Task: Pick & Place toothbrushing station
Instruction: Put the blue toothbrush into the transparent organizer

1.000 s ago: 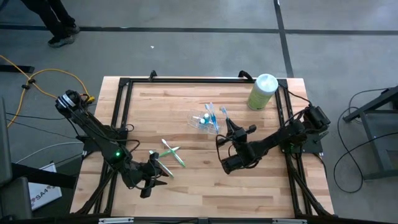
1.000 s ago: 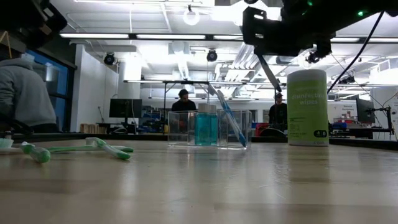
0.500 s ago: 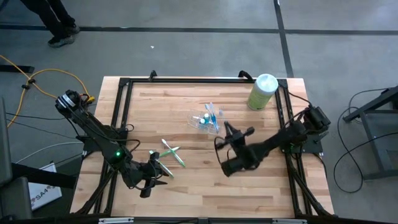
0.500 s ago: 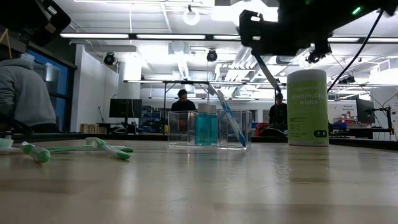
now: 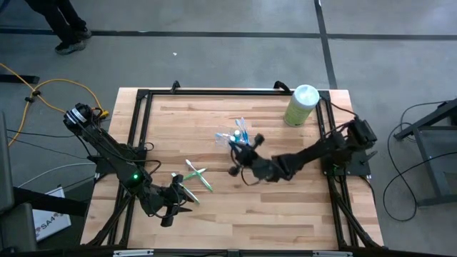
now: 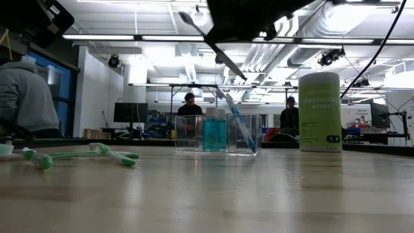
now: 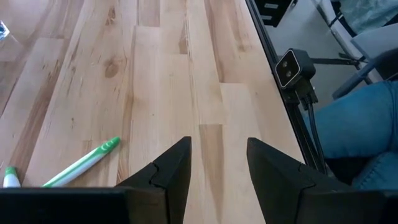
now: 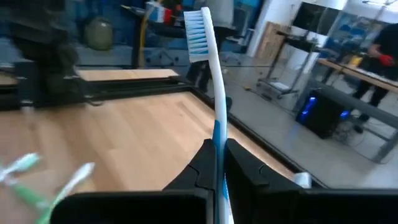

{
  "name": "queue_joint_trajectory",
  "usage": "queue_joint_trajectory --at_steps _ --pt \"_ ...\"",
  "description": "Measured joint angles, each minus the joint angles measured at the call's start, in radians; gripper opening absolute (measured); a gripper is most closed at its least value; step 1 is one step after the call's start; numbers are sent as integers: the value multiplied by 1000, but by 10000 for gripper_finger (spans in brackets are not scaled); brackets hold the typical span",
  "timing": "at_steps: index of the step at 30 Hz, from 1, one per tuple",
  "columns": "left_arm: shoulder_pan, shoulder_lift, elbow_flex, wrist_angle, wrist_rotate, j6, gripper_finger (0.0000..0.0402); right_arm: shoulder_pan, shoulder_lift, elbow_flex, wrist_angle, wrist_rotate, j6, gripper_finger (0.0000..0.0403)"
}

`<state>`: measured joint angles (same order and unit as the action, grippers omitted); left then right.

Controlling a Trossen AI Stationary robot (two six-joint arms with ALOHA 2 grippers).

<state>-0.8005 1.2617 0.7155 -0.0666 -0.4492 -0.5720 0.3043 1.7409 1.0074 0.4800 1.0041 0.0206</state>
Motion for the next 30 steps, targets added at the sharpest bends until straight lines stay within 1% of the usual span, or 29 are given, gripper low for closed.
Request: queue_joint_trajectory --at_steps 3,6,11,14,19,23,24,27,30 --pt "0 0 0 0 2 0 152 -38 0 -21 34 -27 -15 5" --pt "0 0 0 0 9 -1 152 -75 0 -74 103 -83 6 5" --pt "0 0 0 0 9 -3 152 -111 1 -204 382 -122 -46 5" --pt "0 0 0 0 9 -3 152 -111 1 -260 490 -125 -90 5" --pt "0 0 0 0 8 -4 152 -112 1 -318 611 -163 -147 5" --pt "0 0 0 0 8 -3 152 -135 1 -372 685 -177 -145 5" --pt "0 0 0 0 8 -3 152 -143 1 -388 704 -188 -135 5" --pt "0 0 0 0 8 -3 152 -173 1 -430 782 -264 -112 5" --pt "0 0 0 0 8 -3 152 -194 1 -456 813 -294 -94 5"
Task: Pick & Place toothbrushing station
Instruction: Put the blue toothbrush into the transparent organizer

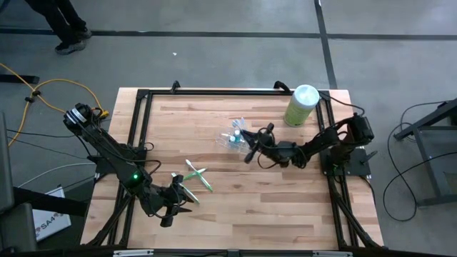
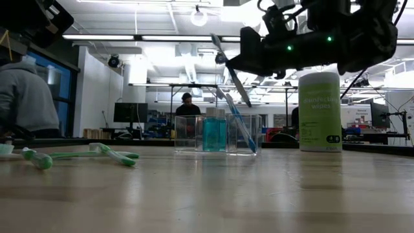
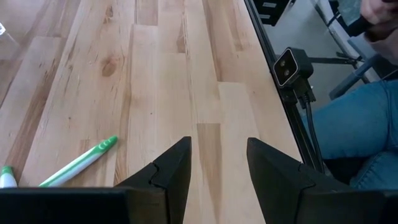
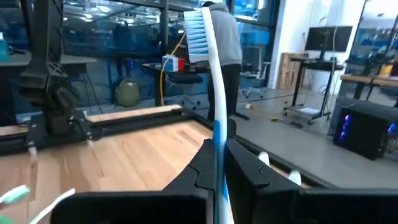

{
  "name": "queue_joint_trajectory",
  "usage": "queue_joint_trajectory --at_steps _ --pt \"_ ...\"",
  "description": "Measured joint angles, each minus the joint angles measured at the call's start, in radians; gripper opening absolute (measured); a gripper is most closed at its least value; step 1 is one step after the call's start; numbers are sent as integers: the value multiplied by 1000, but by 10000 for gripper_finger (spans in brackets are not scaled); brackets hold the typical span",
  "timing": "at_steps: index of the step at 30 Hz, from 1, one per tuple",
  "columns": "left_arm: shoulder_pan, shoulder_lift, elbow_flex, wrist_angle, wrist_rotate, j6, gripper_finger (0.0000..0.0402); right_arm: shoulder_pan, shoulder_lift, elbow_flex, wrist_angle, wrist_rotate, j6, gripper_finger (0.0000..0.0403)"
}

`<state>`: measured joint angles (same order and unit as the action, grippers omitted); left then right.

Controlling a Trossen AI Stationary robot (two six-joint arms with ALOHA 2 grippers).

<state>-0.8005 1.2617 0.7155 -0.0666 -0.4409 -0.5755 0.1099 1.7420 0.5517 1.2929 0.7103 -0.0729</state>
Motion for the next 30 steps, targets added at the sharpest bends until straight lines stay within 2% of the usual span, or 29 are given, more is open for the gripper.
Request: queue_joint_trajectory --at_steps 5,12,23,30 --pt "0 0 0 0 0 0 152 -31 0 -32 -2 -77 71 5" --pt "0 0 0 0 -1 0 152 -38 0 -65 -1 -90 97 5" --pt "0 0 0 0 -2 0 152 -46 0 -121 31 -92 172 5" --pt "0 0 0 11 -2 0 152 -44 0 -121 5 -21 386 5"
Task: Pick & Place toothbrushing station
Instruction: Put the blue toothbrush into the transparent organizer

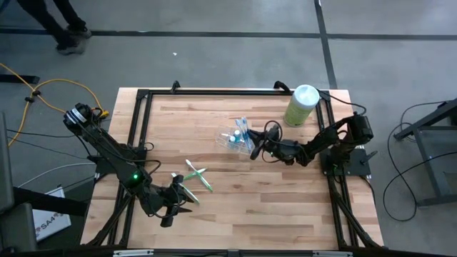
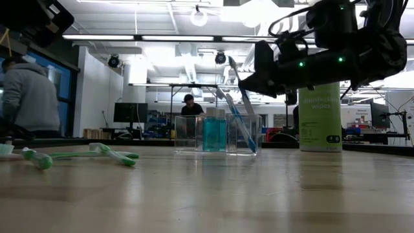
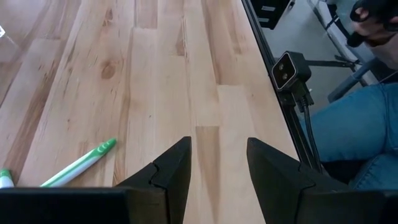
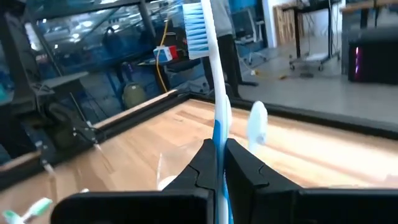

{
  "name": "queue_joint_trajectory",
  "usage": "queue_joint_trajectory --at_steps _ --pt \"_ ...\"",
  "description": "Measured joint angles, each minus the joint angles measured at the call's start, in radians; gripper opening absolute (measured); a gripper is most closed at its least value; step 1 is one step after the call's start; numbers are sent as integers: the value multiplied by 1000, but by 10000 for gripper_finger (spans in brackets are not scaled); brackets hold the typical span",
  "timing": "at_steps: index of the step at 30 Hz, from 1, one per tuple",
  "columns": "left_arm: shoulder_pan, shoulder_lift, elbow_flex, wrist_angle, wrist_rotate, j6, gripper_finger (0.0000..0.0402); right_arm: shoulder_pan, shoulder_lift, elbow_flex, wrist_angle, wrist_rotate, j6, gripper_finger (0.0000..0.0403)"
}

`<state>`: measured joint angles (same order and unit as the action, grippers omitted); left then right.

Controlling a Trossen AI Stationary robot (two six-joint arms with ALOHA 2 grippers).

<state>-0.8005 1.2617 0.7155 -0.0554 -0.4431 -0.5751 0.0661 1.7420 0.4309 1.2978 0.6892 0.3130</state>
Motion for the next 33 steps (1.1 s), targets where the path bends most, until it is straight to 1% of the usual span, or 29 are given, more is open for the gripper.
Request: queue_joint_trajectory --at_steps 3,7,14,18,23,26,33 --pt "0 0 0 4 0 0 152 15 0 0 -17 17 63 5" --pt "0 0 0 4 0 0 152 48 0 0 -81 100 130 5" --pt "0 0 0 8 -4 0 152 94 0 0 -173 203 199 5" --pt "0 0 0 14 -4 0 152 98 1 0 -210 210 226 5" --pt "0 0 0 16 -6 0 152 98 0 0 -244 228 203 5" --pt "0 0 0 21 -6 0 152 98 0 0 -254 226 191 5" --pt "0 0 0 41 -7 1 152 97 -1 1 -272 208 221 5"
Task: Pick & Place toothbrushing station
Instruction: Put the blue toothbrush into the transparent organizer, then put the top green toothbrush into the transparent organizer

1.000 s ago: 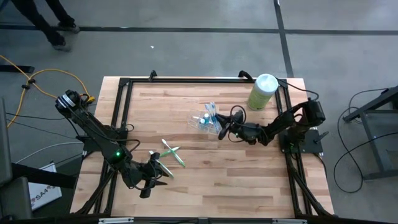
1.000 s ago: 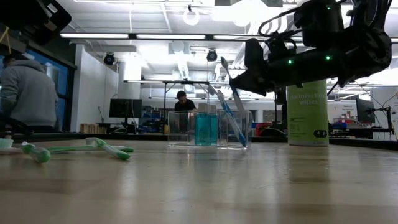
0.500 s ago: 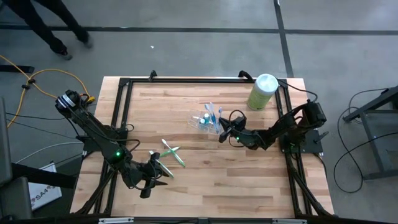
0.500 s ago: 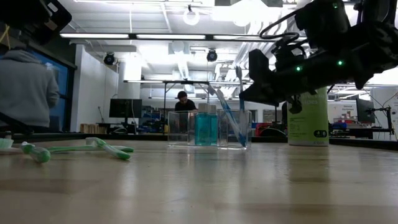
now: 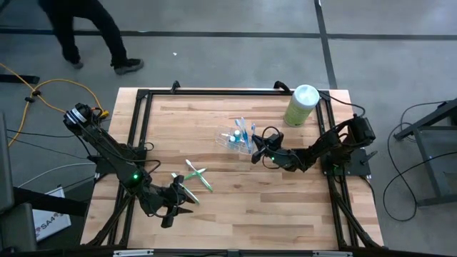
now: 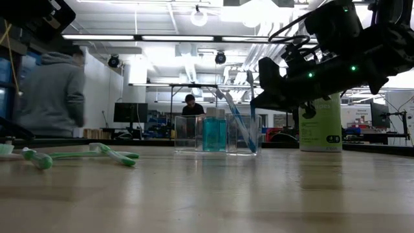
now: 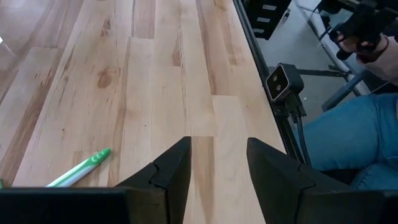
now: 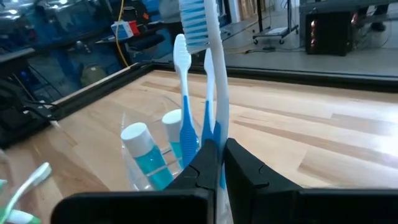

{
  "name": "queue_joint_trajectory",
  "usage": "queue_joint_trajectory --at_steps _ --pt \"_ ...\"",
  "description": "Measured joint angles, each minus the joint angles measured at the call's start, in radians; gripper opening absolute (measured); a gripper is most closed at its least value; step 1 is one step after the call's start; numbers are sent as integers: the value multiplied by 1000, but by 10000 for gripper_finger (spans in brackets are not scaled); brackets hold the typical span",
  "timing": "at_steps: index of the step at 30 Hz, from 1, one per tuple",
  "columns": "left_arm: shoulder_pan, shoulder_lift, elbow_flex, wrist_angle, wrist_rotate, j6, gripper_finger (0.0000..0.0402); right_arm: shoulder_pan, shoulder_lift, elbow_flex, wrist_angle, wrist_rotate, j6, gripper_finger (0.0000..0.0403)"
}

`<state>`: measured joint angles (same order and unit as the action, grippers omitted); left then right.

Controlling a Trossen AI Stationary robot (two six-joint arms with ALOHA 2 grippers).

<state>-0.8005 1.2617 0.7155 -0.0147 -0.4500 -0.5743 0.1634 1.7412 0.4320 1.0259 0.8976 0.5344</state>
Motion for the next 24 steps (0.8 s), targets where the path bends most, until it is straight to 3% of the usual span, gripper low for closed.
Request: queue_joint_trajectory --at_steps 4,19,24 --pt "0 0 0 1 0 0 152 0 0 0 -2 -12 24 13" --pt "0 0 0 0 0 0 152 -28 2 -2 -9 -69 11 107" --pt "0 0 0 -4 0 18 152 -28 -5 -2 69 -62 -100 136"
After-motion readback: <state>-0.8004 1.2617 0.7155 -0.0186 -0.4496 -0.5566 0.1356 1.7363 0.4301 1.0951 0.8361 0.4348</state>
